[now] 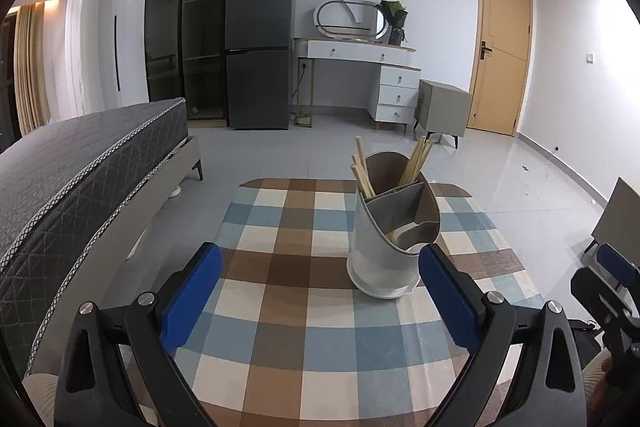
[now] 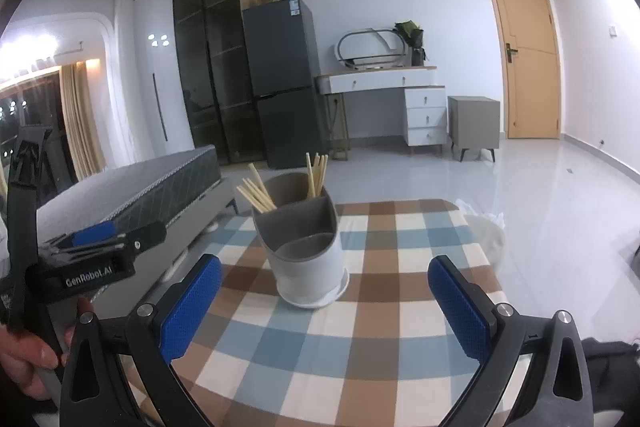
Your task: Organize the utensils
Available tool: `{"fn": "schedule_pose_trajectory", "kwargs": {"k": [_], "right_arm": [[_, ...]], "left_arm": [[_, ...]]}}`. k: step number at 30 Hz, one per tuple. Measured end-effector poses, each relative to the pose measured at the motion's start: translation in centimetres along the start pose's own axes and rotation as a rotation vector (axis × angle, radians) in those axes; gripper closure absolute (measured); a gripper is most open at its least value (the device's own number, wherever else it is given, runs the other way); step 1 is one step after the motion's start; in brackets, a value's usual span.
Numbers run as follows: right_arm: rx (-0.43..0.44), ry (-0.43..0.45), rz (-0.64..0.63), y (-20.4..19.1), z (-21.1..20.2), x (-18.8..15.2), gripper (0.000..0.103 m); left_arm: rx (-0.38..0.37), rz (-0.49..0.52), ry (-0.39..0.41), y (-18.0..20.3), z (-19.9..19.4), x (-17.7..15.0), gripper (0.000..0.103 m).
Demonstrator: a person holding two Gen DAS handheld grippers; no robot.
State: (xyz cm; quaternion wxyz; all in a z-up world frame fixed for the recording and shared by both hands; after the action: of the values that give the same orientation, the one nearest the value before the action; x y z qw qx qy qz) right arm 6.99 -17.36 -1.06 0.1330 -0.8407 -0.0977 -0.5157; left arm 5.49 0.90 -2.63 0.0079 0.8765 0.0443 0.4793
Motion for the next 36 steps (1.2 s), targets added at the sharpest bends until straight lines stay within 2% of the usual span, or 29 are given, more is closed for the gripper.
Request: {"fn": "schedule_pose_trajectory", "kwargs": {"k": [12,36], "right_arm": [[-0.012,-0.004,-0.006,-0.26,0.06,-0.10,0.000],[-0.041,0.003,-0.023,-0.49,-0.18,-0.10,0.000]], "left_arm": [[-0.017,-0.016,-0.047,-0.40,0.54,-0.30,0.007],[-0.005,-0.017,-0.043,-0.62,0.44,-0.27,0.007]]}}
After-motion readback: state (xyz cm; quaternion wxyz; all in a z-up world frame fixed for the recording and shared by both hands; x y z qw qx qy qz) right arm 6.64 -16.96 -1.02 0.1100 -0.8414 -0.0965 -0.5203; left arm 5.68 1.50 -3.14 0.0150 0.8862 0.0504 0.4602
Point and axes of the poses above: each gripper's, at about its wrist camera, not at the fingertips, and z roughly the way its jaws point, y to its right, x to its top, the point moved 7 cm from there along z, roughly the way its jaws point, and after that the axes turned 3 degrees about -y, right-handed, at the moved point
